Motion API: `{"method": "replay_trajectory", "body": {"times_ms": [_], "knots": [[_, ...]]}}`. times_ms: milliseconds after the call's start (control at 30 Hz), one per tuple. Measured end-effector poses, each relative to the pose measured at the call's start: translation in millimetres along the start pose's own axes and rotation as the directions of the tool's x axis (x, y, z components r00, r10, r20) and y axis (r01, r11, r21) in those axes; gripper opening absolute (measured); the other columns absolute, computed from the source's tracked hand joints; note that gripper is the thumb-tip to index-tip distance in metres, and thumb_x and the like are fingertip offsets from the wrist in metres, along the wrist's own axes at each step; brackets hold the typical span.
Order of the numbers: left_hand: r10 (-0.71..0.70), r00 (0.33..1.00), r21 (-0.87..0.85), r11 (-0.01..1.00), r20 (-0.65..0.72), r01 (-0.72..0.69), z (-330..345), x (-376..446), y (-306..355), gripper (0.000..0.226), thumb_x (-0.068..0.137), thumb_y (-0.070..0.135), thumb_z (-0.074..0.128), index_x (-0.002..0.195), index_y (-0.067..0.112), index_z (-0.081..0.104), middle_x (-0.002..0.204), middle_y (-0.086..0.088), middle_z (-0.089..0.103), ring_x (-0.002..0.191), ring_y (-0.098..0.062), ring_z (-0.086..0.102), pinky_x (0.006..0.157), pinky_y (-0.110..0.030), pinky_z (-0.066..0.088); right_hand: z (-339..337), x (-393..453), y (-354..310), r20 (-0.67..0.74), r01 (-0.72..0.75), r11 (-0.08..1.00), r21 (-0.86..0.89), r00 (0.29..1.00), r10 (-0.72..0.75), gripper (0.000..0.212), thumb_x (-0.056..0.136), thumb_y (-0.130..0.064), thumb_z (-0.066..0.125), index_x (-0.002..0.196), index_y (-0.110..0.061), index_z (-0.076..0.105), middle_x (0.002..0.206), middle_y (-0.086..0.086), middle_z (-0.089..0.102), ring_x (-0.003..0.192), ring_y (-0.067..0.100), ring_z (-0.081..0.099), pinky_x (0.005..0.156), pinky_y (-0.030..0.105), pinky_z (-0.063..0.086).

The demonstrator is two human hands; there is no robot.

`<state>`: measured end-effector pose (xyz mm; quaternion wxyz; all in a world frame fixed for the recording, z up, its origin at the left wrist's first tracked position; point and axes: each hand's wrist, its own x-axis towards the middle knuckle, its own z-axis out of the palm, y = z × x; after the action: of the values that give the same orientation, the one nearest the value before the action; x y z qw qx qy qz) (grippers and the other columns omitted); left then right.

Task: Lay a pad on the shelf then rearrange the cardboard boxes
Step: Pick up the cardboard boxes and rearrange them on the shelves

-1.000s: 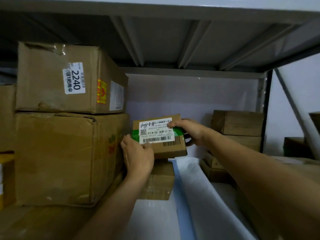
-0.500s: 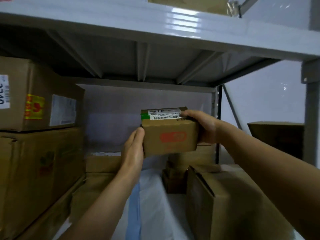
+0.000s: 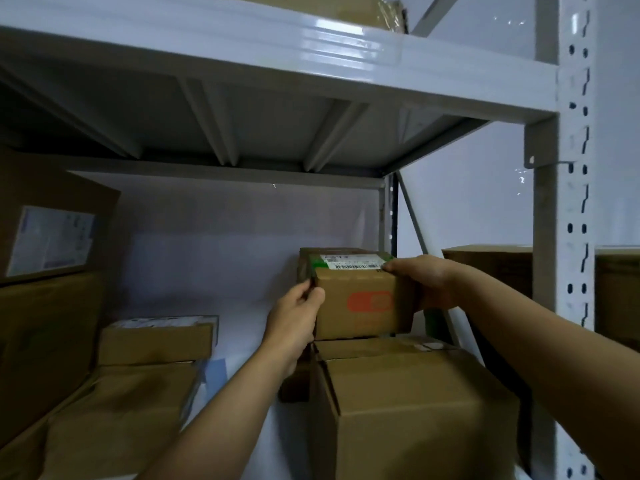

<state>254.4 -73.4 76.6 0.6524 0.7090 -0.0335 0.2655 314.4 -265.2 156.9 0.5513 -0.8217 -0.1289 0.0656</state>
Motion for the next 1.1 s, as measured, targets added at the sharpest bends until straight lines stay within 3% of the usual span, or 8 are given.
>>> {"method": "replay_trajectory", "body": {"times_ms": [100, 200, 400, 533, 733, 900, 1000, 1100], "knots": [[-0.057, 0.998, 0.085, 0.995, 0.018, 0.055, 4, 1, -8, 0.039, 0.098, 0.034, 0.047, 0.136, 0.025, 0.051, 0.122, 0.004, 0.062, 0.095, -0.01, 0.059, 0.089, -0.031, 0.051, 1, 14, 13, -0.034, -0.046, 0.995, -0.092, 0.998, 0.043, 0.035, 0.094, -0.031, 0.055, 0.115, -0.004, 0.047, 0.102, 0.016, 0.058, 0.088, 0.03, 0.062, 0.076, 0.042, 0.055], [-0.158, 0.964, 0.199, 0.973, 0.213, 0.115, -10, 0, -9, 0.039, 0.1, 0.037, 0.042, 0.134, 0.021, 0.053, 0.123, 0.005, 0.062, 0.105, -0.011, 0.06, 0.083, -0.02, 0.051, 7, 22, 21, -0.052, -0.095, 0.951, -0.294, 0.995, 0.083, 0.038, 0.097, -0.036, 0.048, 0.109, 0.0, 0.055, 0.087, 0.018, 0.06, 0.069, 0.028, 0.06, 0.057, 0.033, 0.051], [-0.329, 0.897, 0.158, 0.943, 0.296, 0.294, -41, 13, -4, 0.055, 0.099, 0.046, 0.038, 0.148, 0.025, 0.028, 0.154, -0.007, 0.031, 0.14, -0.028, 0.033, 0.113, -0.048, 0.032, 22, 27, 2, -0.11, -0.143, 0.779, -0.611, 0.989, 0.095, 0.035, 0.1, -0.033, 0.042, 0.086, -0.006, 0.059, 0.077, 0.013, 0.063, 0.065, 0.024, 0.062, 0.057, 0.034, 0.054], [-0.369, 0.858, 0.158, 0.929, 0.357, 0.334, -24, 7, -11, 0.056, 0.099, 0.051, 0.03, 0.147, 0.023, 0.031, 0.152, -0.003, 0.036, 0.142, -0.028, 0.03, 0.119, -0.046, 0.019, 29, 26, -10, -0.09, -0.15, 0.656, -0.739, 0.988, 0.124, 0.019, 0.095, -0.028, 0.053, 0.092, -0.009, 0.056, 0.086, 0.012, 0.06, 0.069, 0.024, 0.062, 0.057, 0.032, 0.056], [-0.366, 0.851, 0.108, 0.93, 0.376, 0.352, -17, 7, -17, 0.062, 0.098, 0.055, 0.028, 0.149, 0.021, 0.029, 0.154, -0.002, 0.034, 0.144, -0.025, 0.026, 0.12, -0.044, 0.015, 39, 37, -6, -0.207, -0.112, 0.575, -0.81, 0.973, -0.103, 0.012, 0.097, -0.02, 0.048, 0.087, -0.013, 0.05, 0.077, 0.001, 0.049, 0.078, 0.014, 0.05, 0.065, 0.023, 0.039], [-0.321, 0.896, 0.09, 0.947, 0.306, 0.308, -45, 9, -19, 0.062, 0.1, 0.049, 0.029, 0.15, 0.013, 0.024, 0.155, -0.011, 0.03, 0.142, -0.027, 0.031, 0.115, -0.045, 0.028, 61, 32, -26, -0.315, -0.036, 0.691, -0.722, 0.906, -0.282, 0.022, 0.087, -0.029, 0.059, 0.098, -0.01, 0.062, 0.099, 0.011, 0.061, 0.09, 0.026, 0.059, 0.075, 0.035, 0.052], [-0.251, 0.955, 0.081, 0.967, 0.157, 0.241, -70, 6, -12, 0.052, 0.103, 0.041, 0.028, 0.143, 0.009, 0.039, 0.145, -0.008, 0.044, 0.133, -0.024, 0.043, 0.108, -0.041, 0.035, 99, 16, -51, -0.216, 0.107, 0.744, -0.66, 0.921, -0.323, 0.03, 0.087, -0.027, 0.061, 0.107, -0.005, 0.063, 0.106, 0.014, 0.062, 0.1, 0.029, 0.059, 0.09, 0.039, 0.051], [-0.142, 0.98, 0.2, 0.965, -0.137, 0.168, -98, 6, -6, 0.033, 0.101, 0.024, 0.038, 0.115, 0.006, 0.062, 0.118, -0.017, 0.06, 0.111, -0.029, 0.057, 0.093, -0.037, 0.045, 145, 4, -70, -0.048, 0.221, 0.717, -0.661, 0.941, -0.335, 0.035, 0.093, -0.021, 0.055, 0.12, 0.001, 0.059, 0.118, 0.016, 0.059, 0.098, 0.027, 0.057, 0.083, 0.033, 0.048]]}}
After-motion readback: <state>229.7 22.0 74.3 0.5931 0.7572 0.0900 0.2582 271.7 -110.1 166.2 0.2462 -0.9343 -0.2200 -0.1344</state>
